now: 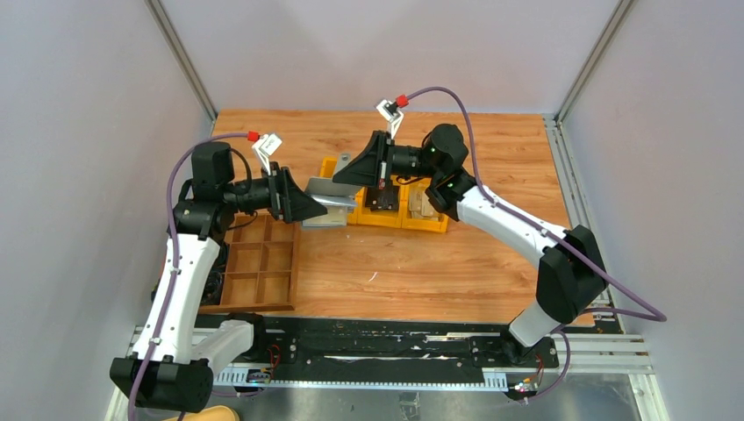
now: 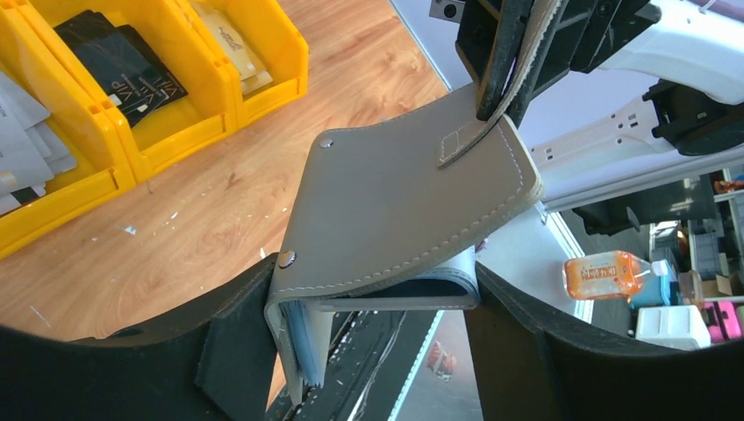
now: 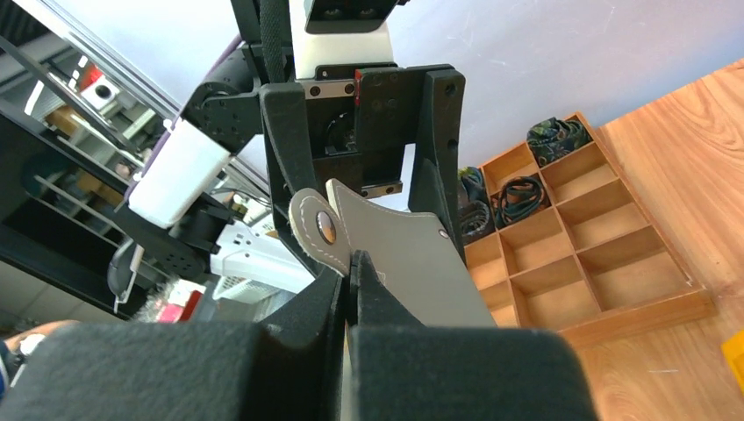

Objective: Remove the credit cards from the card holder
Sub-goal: Open the card holder at the center of the board.

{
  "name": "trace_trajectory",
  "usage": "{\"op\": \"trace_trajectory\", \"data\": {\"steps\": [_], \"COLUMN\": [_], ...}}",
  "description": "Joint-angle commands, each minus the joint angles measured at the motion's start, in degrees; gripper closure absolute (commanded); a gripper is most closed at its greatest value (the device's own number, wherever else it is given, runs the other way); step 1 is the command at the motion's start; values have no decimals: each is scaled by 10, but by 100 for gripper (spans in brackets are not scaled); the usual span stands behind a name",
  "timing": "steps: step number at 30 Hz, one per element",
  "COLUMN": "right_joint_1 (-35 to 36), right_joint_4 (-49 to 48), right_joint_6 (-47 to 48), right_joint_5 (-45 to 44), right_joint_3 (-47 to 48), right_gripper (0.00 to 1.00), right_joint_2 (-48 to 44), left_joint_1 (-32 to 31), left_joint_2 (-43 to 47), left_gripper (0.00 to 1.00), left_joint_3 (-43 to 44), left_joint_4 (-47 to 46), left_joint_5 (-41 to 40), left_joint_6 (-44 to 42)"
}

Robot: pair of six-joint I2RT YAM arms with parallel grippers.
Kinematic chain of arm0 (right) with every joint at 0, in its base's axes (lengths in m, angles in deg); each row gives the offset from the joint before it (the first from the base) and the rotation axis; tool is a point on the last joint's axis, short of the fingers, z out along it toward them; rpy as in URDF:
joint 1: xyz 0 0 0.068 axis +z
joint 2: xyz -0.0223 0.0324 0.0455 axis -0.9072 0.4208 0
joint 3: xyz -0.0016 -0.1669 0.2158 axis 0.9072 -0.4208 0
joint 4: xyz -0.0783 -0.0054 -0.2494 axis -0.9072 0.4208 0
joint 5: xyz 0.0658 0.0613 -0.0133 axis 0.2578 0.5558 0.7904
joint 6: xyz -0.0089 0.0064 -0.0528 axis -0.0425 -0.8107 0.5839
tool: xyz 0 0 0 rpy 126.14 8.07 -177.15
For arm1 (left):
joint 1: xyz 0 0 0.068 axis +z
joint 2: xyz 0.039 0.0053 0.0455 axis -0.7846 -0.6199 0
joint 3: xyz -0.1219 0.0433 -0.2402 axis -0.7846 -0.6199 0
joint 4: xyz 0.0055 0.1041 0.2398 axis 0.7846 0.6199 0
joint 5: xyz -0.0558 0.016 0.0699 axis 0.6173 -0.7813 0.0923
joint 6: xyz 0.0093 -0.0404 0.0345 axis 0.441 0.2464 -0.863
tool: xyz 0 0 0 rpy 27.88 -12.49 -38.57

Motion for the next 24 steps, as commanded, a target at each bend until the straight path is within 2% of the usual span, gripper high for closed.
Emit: {"op": "trace_trajectory", "data": {"steps": [1,5,8,13,14,15,16,17,18,20,24], "right_joint_1": [10,13,18,25,25,26,26,27,27,27,28], "right_joint_4": [86,97,102,107,110,112,113,114,115,124,138], "right_joint_6": [71,70,63,57,59,59,60,60,62,65,71], "right_joint_5": [28,41,52,67,69,70,72,72,72,76,85], "right_joint_3": [31,48,61,74,75,76,75,76,77,83,92], "right_gripper": [100,100,100,100,100,100,100,100,100,100,100], "right_joint_2": [-18,-15,-11,-2,-2,-2,-3,-4,-4,-6,-11], "left_joint_1": [0,0,0,-1,0,0,0,0,0,-1,0], "left_joint_2": [10,17,21,21,22,23,24,25,27,35,58], "left_gripper": [32,44,58,64,63,55,46,26,20,14,14], "left_joint_3": [-1,0,6,23,26,29,31,36,38,40,37], "left_joint_4": [7,11,13,14,19,29,36,58,65,78,79], "left_joint_5": [27,28,8,-5,-9,-12,-17,-25,-31,-46,-87], "left_joint_6": [-34,-55,-67,-75,-83,-93,-108,-128,-144,-163,-212]}}
